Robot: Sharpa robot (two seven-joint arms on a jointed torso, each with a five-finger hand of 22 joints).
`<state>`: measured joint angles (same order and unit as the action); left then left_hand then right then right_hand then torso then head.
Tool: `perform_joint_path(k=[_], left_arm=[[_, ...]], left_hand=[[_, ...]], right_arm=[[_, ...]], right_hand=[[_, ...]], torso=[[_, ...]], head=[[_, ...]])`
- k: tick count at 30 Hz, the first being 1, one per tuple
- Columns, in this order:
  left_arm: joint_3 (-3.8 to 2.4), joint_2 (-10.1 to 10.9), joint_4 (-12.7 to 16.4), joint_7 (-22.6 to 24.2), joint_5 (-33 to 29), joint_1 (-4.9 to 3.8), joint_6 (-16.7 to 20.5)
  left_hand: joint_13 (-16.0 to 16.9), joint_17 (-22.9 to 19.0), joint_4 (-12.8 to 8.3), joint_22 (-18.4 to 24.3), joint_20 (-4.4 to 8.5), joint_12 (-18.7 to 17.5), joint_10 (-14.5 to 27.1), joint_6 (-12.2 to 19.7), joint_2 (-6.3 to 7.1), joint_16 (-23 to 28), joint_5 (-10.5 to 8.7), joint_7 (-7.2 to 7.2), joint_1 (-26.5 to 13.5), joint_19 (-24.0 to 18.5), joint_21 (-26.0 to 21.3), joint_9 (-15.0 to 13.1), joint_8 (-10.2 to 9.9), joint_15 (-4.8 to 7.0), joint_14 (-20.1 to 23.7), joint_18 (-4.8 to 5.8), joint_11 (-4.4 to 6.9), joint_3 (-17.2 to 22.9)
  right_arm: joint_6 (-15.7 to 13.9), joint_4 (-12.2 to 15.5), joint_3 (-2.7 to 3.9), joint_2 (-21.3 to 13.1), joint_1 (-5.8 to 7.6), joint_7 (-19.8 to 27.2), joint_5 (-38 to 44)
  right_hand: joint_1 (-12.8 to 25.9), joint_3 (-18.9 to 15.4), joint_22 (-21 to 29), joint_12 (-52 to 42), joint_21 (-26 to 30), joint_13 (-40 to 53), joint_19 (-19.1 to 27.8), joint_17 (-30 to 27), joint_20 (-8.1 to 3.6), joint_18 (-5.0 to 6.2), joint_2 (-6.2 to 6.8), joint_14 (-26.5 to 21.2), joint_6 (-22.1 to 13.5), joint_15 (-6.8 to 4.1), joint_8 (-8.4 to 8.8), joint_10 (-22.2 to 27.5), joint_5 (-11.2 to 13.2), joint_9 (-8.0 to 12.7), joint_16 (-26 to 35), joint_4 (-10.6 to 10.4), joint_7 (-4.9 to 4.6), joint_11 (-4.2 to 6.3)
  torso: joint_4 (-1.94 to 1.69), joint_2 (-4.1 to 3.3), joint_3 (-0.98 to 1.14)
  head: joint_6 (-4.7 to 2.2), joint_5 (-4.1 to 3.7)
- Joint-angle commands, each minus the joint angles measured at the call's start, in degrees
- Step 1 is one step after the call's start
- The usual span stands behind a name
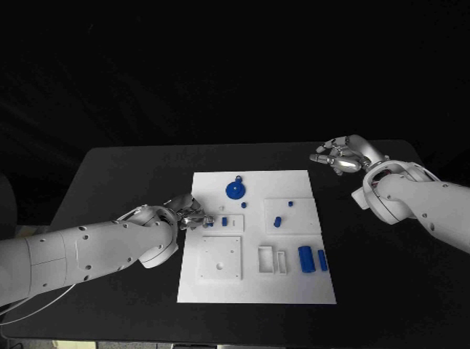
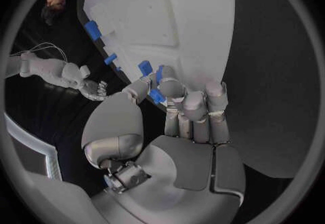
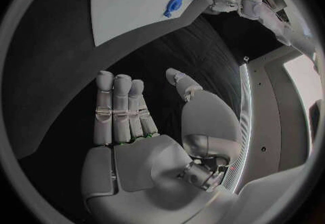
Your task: Assemble the parts on the task board
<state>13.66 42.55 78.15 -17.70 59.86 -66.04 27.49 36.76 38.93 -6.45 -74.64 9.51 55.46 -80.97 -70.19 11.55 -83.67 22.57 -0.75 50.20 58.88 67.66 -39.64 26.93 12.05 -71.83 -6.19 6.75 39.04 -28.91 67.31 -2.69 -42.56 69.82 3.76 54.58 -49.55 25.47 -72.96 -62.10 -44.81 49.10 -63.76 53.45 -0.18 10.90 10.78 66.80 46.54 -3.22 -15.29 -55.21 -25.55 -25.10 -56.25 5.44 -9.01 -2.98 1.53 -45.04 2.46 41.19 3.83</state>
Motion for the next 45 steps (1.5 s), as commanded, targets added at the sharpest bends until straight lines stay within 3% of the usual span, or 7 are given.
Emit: perform_joint_path(k=[1, 24, 39, 45], left_arm=[[0.06, -0.1, 0.1, -0.8, 0.5, 0.07, 0.5], [0.06, 0.7, 1.7, 6.6, -0.1, 0.24, 7.9], [0.08, 0.4, 0.9, 6.5, -0.1, 0.62, 7.7], [0.1, 0.4, 0.4, 6.4, 2.1, 1.21, 8.5]], left_hand=[[0.0, 0.1, -3.8, 0.0, 5.95, 0.4, 0.1, 0.1, -4.26, -0.4, -0.06, -0.14, 4.6, 0.2, 0.3, 0.1, 0.2, 0.61, -0.5, -0.21, 0.23, 3.3], [0.0, 0.1, -3.6, 0.1, 6.02, 0.4, 0.2, 0.0, -3.98, -0.4, -0.3, -0.35, 5.2, 0.5, 0.4, 0.3, 0.2, 0.89, -0.8, -0.26, 0.54, 3.3], [0.0, 0.0, -3.4, 0.2, 6.06, 0.3, 0.3, 0.1, -3.98, -0.3, -0.54, -0.42, 5.4, 0.7, 0.4, 0.4, 0.1, 1.03, -0.8, -0.3, 0.65, 3.4], [-0.1, 0.0, -3.3, 0.2, 6.07, 0.3, 0.4, 0.1, -3.96, -0.3, -0.68, -0.44, 5.5, 0.7, 0.4, 0.5, 0.1, 1.07, -0.9, -0.31, 0.68, 3.4]], right_arm=[[0.7, 0.0, 0.01, 0.1, -0.04, 0.6, 0.1], [0.8, -0.1, 0.01, 0.0, -0.15, 0.6, 0.0], [0.8, 0.0, 0.01, 0.0, -0.19, 0.6, 0.0], [0.8, 0.0, 0.01, 0.0, -0.19, 0.6, 0.0]], right_hand=[[0.6, -0.2, -0.1, -0.4, 0.3, -0.1, -0.3, 0.1, 0.19, 4.1, -0.14, 0.4, 0.0, -0.07, -0.32, 0.5, -0.2, 0.1, 0.2, -0.1, -0.4, 0.06], [0.7, -0.3, -0.1, -0.4, 0.4, -0.1, -0.4, 0.1, 0.19, 4.1, -0.16, 0.4, 0.0, -0.07, -0.32, 0.5, -0.5, 0.1, 0.2, -0.2, -0.4, 0.05], [0.9, -0.3, -0.2, -0.5, 0.4, -0.2, -0.4, 0.1, 0.19, 4.1, -0.22, 0.4, 0.0, -0.07, -0.33, 0.5, -0.6, 0.1, 0.2, -0.2, -0.4, 0.05], [0.9, -0.3, -0.2, -0.5, 0.4, -0.2, -0.4, 0.1, 0.19, 4.1, -0.23, 0.4, 0.0, -0.07, -0.33, 0.5, -0.6, 0.1, 0.2, -0.2, -0.4, 0.06]], torso=[[0.03, -0.02, 0.01], [0.04, -0.01, 0.01], [-0.02, -0.01, 0.06], [-0.01, -0.01, 0.06]], head=[[-0.08, -0.01], [-0.02, 0.09], [0.16, 0.25], [0.25, 0.45]])
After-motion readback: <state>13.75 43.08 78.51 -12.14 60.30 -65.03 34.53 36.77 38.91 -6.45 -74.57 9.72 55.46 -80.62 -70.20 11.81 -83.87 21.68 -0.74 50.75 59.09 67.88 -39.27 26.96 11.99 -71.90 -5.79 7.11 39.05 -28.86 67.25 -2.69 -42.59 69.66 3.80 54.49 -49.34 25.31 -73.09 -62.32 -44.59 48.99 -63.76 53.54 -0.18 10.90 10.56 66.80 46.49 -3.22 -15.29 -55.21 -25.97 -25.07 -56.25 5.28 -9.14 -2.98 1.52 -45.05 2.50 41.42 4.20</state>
